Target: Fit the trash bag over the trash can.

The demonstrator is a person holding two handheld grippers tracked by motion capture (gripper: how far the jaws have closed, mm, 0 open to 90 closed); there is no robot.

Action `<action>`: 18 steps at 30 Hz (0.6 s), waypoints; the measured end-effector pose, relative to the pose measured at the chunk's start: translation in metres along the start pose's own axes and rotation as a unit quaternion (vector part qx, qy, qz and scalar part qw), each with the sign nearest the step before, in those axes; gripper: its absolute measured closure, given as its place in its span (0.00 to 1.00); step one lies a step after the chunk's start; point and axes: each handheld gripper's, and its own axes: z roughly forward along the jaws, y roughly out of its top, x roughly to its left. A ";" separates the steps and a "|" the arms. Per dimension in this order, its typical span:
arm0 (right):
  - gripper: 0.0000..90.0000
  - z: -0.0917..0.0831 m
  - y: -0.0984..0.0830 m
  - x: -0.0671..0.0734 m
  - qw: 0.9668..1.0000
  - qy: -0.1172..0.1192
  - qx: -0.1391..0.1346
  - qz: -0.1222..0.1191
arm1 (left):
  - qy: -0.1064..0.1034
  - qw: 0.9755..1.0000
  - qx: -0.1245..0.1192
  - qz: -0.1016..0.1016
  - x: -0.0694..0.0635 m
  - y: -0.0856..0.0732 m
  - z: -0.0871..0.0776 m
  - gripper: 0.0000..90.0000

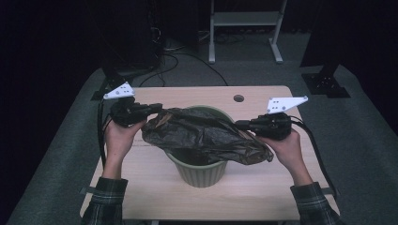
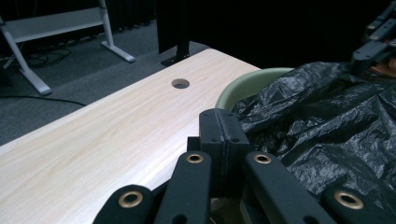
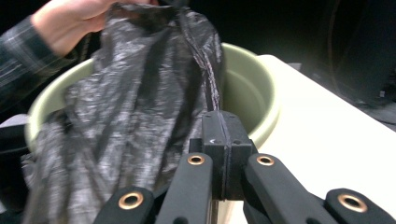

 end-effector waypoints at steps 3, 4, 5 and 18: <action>1.00 0.002 0.002 -0.012 1.000 -0.018 -0.007 0.007 | 0.002 1.000 -0.003 0.000 0.005 0.003 0.005 1.00; 1.00 0.003 0.002 -0.017 1.000 -0.024 -0.009 0.012 | 0.005 1.000 -0.004 0.002 0.008 0.004 0.007 1.00; 1.00 0.004 0.002 -0.022 0.999 -0.033 -0.011 0.016 | 0.006 1.000 -0.003 0.000 0.010 0.005 0.010 1.00; 1.00 0.041 -0.016 -0.065 0.994 -0.087 0.025 0.067 | 0.038 0.997 0.069 -0.018 0.038 -0.015 0.053 1.00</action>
